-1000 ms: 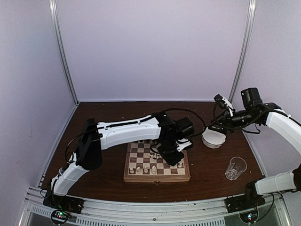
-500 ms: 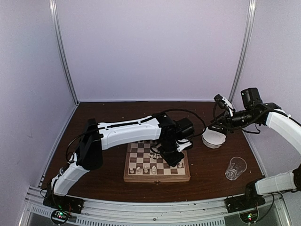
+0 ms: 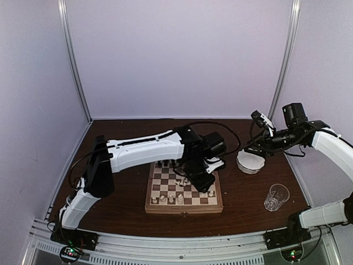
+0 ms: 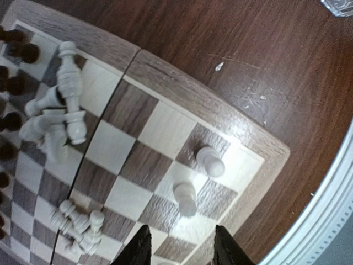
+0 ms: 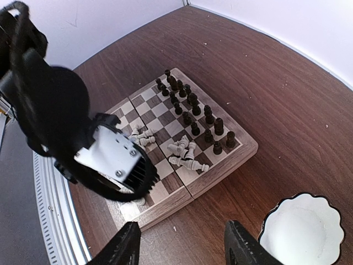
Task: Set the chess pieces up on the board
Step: Place the pawn at g2, then pick up the chess pile from the chessboard.
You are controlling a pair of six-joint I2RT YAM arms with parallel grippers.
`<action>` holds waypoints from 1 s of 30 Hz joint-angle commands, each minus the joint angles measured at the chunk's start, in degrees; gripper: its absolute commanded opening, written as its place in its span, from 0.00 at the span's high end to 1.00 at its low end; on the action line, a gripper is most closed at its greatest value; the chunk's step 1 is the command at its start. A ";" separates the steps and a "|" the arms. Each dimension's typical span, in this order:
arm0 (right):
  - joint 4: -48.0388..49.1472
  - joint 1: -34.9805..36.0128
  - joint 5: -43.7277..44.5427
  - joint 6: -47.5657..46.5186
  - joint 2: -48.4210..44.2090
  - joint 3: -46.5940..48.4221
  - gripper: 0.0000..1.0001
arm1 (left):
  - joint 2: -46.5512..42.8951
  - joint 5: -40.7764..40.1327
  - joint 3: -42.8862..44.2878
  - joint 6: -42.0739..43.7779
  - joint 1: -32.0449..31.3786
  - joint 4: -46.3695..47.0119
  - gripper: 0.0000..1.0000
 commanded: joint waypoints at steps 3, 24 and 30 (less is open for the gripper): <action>-0.36 -0.27 -0.63 -1.74 -0.45 -0.25 0.46 | -15.10 -3.64 -9.12 0.70 4.06 2.15 0.60; -8.15 26.25 16.86 -13.16 21.37 14.59 0.52 | -29.91 7.07 -39.91 -4.06 17.43 25.16 0.58; -7.64 31.83 19.95 -14.57 31.86 20.39 0.52 | -37.46 4.68 -49.87 -10.25 18.87 32.64 0.47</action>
